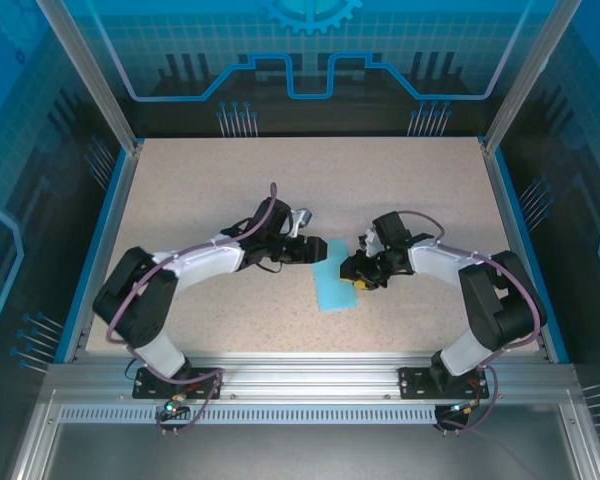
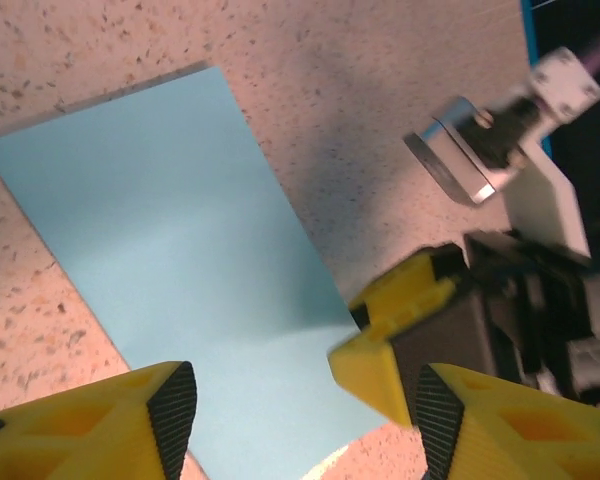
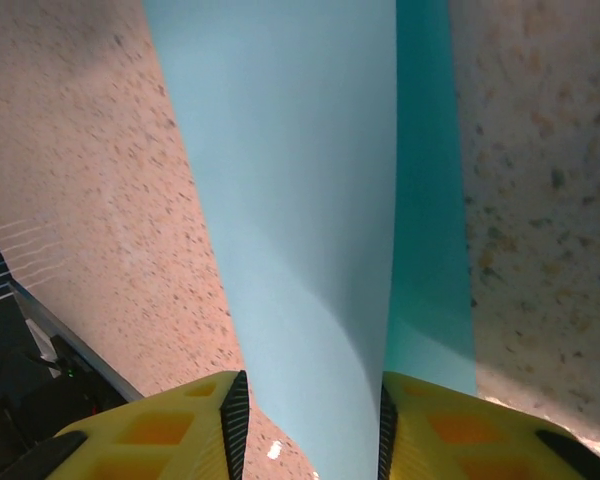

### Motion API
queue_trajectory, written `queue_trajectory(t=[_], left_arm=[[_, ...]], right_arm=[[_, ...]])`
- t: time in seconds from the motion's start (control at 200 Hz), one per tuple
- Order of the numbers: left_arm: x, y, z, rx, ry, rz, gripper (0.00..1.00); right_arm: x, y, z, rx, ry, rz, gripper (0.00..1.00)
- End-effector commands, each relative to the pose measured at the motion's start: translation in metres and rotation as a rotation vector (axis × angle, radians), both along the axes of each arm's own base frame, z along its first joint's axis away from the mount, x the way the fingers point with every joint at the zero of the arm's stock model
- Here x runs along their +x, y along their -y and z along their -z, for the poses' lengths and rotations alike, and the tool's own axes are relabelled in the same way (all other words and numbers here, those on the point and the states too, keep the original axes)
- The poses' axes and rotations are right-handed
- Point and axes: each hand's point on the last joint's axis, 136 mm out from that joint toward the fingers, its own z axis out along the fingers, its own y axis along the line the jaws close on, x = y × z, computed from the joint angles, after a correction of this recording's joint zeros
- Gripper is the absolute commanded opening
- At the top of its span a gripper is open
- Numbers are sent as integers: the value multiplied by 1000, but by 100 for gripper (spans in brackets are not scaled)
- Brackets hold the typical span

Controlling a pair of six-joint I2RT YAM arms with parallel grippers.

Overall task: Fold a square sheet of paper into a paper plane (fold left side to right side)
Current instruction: Fold the triangle a second time at the center of the table.

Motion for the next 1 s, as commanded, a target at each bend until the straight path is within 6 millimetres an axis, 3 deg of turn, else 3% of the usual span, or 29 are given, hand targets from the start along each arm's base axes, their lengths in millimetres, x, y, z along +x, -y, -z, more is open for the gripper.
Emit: queue_trajectory(t=[0.0, 0.205, 0.47, 0.745, 0.995], left_arm=[[-22, -8, -7, 57, 100, 60, 66], [-63, -2, -12, 169, 194, 169, 71], [-97, 33, 2, 355, 272, 295, 78], [-104, 68, 26, 521, 292, 341, 86], [-94, 81, 49, 689, 283, 308, 89]], right_arm=[[17, -3, -12, 34, 18, 1, 38], [32, -9, -16, 41, 5, -10, 36], [36, -7, -13, 19, -19, 2, 35], [36, -6, -14, 13, -20, 8, 35], [34, -5, -11, 11, -27, 6, 35]])
